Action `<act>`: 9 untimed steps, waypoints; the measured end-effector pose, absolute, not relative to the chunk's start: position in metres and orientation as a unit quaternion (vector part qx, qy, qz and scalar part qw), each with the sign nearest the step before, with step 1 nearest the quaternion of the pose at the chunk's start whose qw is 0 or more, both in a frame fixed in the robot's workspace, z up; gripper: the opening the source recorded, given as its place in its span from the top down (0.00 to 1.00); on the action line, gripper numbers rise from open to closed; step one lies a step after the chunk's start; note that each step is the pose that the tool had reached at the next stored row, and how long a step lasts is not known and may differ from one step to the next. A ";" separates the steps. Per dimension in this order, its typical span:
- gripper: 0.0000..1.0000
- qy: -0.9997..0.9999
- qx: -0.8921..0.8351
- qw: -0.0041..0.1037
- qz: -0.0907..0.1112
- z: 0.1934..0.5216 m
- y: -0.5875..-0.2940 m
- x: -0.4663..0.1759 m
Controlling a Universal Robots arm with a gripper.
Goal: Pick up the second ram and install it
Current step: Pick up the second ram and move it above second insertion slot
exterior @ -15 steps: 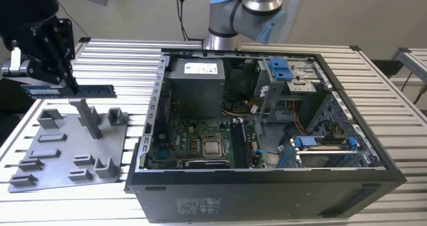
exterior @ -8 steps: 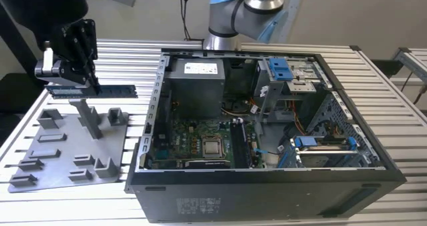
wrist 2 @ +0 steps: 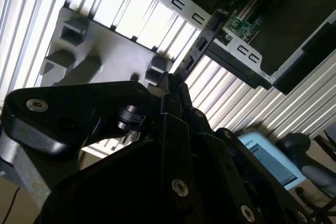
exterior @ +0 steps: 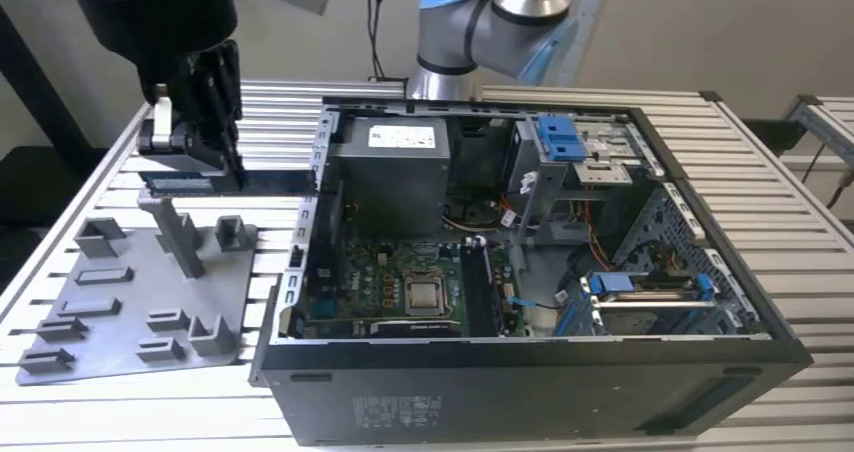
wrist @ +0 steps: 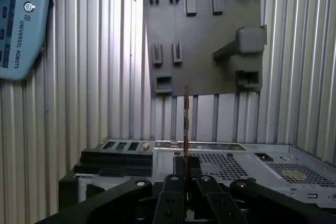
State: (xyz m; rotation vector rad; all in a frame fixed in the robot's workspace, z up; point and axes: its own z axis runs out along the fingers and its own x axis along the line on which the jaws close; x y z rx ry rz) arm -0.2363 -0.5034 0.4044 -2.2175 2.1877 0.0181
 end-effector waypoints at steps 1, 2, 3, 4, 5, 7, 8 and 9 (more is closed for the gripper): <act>0.86 0.702 -0.712 0.013 0.006 0.404 -0.503 -0.232; 0.86 0.702 -0.712 0.013 0.006 0.404 -0.503 -0.227; 0.86 0.702 -0.712 0.013 0.006 0.404 -0.503 -0.223; 0.86 0.702 -0.712 0.013 0.006 0.404 -0.503 -0.218; 0.86 0.702 -0.712 0.013 0.006 0.404 -0.503 -0.213; 0.86 0.702 -0.712 0.013 0.006 0.404 -0.503 -0.204; 0.86 0.702 -0.712 0.013 0.006 0.404 -0.503 -0.200; 0.86 0.702 -0.712 0.013 0.006 0.404 -0.503 -0.195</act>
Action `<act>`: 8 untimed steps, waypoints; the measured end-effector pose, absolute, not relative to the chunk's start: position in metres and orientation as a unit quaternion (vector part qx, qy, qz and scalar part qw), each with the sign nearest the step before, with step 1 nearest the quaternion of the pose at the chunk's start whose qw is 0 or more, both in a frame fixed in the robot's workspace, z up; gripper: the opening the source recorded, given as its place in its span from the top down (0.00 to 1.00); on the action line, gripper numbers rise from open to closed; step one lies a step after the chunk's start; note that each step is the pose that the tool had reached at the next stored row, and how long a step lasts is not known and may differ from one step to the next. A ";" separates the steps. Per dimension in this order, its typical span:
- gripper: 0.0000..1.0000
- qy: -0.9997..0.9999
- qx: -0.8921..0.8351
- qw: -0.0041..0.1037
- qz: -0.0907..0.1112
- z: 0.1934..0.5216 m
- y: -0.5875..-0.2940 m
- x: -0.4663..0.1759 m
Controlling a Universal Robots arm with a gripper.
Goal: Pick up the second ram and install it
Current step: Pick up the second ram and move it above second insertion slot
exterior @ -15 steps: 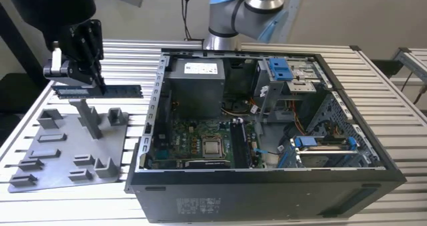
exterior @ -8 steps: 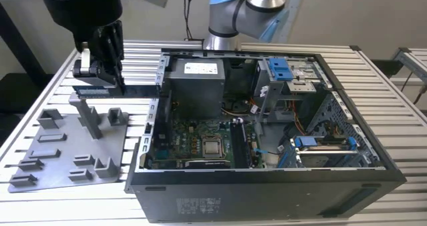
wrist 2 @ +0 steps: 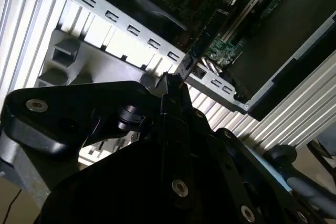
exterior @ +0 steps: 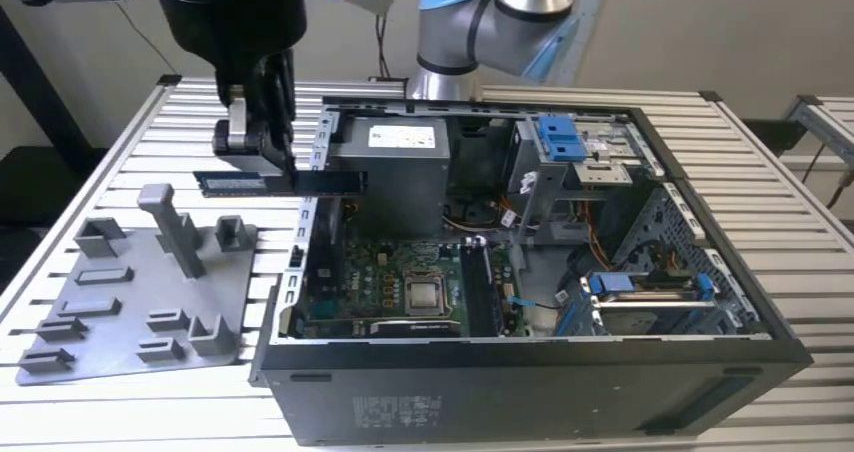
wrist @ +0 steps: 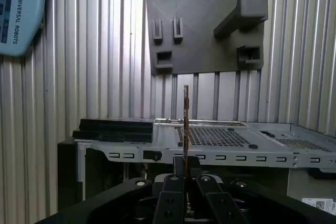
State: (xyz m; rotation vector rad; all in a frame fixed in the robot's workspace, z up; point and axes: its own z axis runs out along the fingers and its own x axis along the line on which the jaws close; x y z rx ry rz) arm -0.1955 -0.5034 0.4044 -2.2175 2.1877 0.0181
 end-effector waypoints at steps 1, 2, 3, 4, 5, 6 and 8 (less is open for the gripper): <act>0.86 0.702 -0.712 0.013 0.006 0.404 -0.503 -0.191; 0.86 0.702 -0.712 0.013 0.006 0.404 -0.503 -0.186; 0.86 0.702 -0.712 0.013 0.006 0.404 -0.503 -0.182; 0.86 0.702 -0.712 0.013 0.006 0.404 -0.503 -0.177; 0.86 0.702 -0.712 0.013 0.006 0.404 -0.503 -0.172; 0.86 0.702 -0.712 0.013 0.006 0.404 -0.503 -0.168; 0.86 0.702 -0.712 0.013 0.006 0.404 -0.503 -0.159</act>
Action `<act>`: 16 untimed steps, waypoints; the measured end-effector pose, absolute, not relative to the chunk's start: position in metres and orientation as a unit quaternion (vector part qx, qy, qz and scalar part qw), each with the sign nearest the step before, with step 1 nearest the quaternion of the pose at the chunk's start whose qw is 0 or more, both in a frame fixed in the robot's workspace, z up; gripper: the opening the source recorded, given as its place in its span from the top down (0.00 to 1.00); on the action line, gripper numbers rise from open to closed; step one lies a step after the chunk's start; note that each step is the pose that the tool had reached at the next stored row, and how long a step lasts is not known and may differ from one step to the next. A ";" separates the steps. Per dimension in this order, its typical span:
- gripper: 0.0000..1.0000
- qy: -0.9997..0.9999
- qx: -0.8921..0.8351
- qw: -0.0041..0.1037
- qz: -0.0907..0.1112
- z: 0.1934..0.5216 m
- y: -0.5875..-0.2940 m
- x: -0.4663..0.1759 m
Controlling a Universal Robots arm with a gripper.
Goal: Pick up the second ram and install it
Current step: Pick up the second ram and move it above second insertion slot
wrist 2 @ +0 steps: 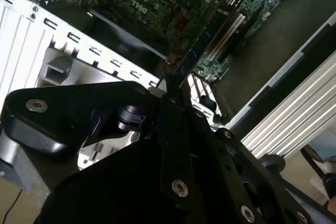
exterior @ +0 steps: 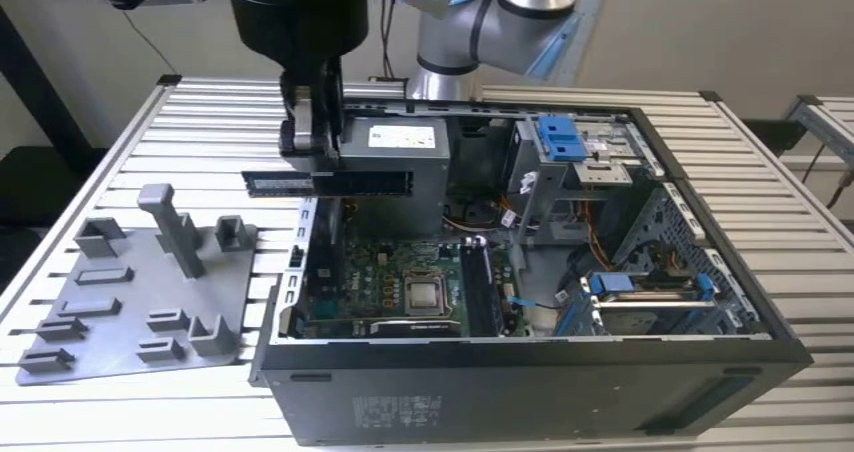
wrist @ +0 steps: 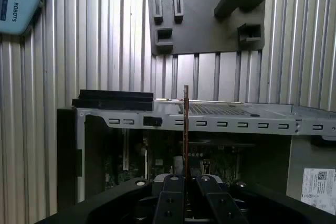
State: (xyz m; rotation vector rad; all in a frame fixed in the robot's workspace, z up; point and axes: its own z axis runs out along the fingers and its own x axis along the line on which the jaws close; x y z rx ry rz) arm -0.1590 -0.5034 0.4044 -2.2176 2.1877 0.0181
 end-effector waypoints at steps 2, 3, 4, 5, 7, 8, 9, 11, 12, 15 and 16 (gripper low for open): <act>0.86 0.702 -0.712 0.013 0.006 0.404 -0.503 -0.150; 0.86 0.702 -0.712 0.013 0.006 0.404 -0.503 -0.145; 0.86 0.702 -0.712 0.013 0.006 0.404 -0.503 -0.141; 0.86 0.702 -0.712 0.013 0.006 0.404 -0.503 -0.136; 0.86 0.702 -0.712 0.013 0.006 0.404 -0.503 -0.127; 0.86 0.702 -0.712 0.013 0.006 0.404 -0.503 -0.123; 0.86 0.702 -0.712 0.013 0.006 0.404 -0.503 -0.118; 0.86 0.702 -0.712 0.013 0.006 0.404 -0.503 -0.109; 0.86 0.702 -0.712 0.013 0.006 0.404 -0.503 -0.104; 0.86 0.702 -0.712 0.013 0.006 0.404 -0.503 -0.091; 0.86 0.702 -0.712 0.013 0.006 0.404 -0.503 -0.086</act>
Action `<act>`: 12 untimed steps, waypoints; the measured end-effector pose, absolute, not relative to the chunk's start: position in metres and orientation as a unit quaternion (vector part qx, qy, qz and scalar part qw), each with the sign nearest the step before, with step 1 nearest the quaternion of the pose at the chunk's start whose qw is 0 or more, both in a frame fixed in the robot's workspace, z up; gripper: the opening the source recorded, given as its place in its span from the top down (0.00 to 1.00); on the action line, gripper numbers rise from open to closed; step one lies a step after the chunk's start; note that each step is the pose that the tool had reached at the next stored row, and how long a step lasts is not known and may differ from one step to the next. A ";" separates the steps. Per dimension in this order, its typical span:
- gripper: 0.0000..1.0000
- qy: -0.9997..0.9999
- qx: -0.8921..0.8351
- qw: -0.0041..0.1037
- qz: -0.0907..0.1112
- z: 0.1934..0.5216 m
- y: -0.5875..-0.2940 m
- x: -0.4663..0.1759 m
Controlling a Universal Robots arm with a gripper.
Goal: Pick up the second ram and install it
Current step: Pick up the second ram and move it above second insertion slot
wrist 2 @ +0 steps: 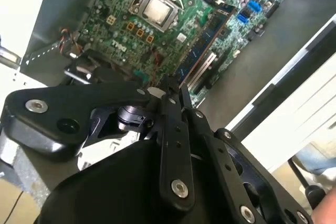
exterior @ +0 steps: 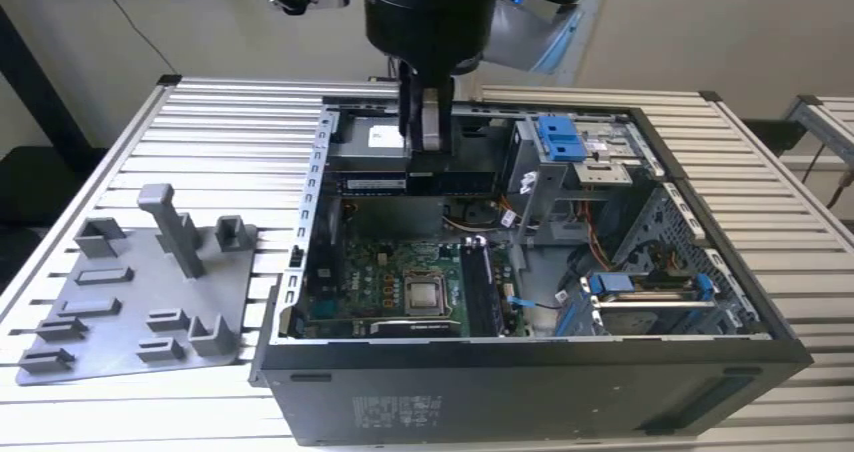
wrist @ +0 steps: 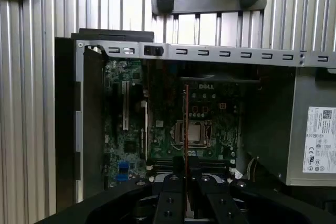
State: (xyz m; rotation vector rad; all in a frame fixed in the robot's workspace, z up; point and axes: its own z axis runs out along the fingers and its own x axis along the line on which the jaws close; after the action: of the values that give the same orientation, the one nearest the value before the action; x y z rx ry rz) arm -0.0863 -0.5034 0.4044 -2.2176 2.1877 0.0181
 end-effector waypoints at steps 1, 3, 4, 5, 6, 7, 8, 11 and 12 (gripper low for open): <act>0.86 0.702 -0.712 0.013 0.006 0.404 -0.503 -0.082; 0.86 0.702 -0.712 0.013 0.006 0.404 -0.503 -0.073; 0.86 0.702 -0.712 0.013 0.006 0.404 -0.503 -0.068; 0.86 0.702 -0.712 0.013 0.006 0.404 -0.503 -0.063; 0.86 0.702 -0.712 0.013 0.006 0.404 -0.503 -0.059; 0.86 0.702 -0.712 0.013 0.006 0.404 -0.503 -0.054; 0.86 0.702 -0.712 0.013 0.006 0.404 -0.503 -0.050; 0.86 0.702 -0.712 0.013 0.006 0.404 -0.503 -0.036; 0.86 0.702 -0.712 0.013 0.006 0.404 -0.503 -0.032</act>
State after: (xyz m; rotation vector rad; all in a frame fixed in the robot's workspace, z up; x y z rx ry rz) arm -0.0318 -0.5034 0.4041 -2.2172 2.1881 0.0181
